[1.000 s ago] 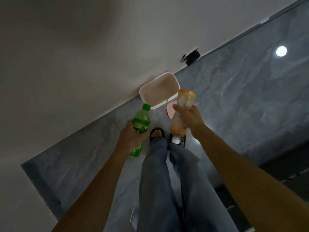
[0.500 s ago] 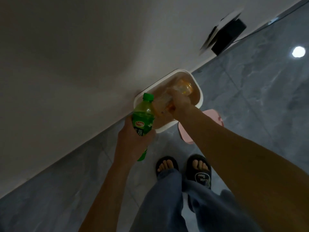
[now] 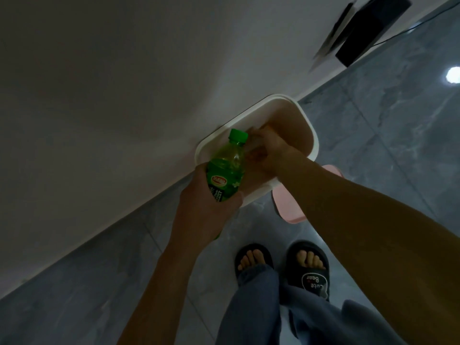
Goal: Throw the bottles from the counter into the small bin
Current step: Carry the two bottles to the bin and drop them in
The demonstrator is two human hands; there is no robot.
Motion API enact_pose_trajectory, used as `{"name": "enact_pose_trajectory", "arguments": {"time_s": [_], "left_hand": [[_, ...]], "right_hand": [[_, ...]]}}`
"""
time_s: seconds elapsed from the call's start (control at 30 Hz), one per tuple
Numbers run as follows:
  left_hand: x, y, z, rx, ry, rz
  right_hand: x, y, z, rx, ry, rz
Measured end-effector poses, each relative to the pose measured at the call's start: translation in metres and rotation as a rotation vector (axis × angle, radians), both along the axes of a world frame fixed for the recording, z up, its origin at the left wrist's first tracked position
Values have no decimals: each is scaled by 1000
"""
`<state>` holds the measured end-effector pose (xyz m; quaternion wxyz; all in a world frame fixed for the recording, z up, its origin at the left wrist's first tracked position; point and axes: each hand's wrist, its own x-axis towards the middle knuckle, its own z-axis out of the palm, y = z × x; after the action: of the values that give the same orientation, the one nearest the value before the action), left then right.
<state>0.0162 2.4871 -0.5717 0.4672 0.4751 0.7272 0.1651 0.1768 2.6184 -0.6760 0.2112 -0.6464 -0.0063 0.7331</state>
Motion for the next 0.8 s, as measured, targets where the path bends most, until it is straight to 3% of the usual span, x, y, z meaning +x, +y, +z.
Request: {"name": "enact_pose_trajectory", "arguments": {"time_s": [0.07, 0.13, 0.23, 0.3, 0.4, 0.53, 0.8], "left_hand": [[4, 5, 2, 0, -6, -13], [9, 12, 8, 0, 3, -32], [18, 29, 19, 15, 0, -51], [24, 44, 26, 23, 19, -88], [33, 65, 14, 71, 122, -232], [48, 84, -13, 55, 339, -431], [65, 86, -79, -128, 313, -636]], "right_hand": [[8, -5, 19, 63, 18, 109], [14, -14, 45, 264, -79, 400], [29, -39, 89, 714, -450, 1033], [45, -58, 108, 908, -650, 1245], [70, -79, 113, 990, -837, 1500], [83, -88, 97, 1076, -919, 1540], [94, -91, 69, 1180, -949, 1429]]}}
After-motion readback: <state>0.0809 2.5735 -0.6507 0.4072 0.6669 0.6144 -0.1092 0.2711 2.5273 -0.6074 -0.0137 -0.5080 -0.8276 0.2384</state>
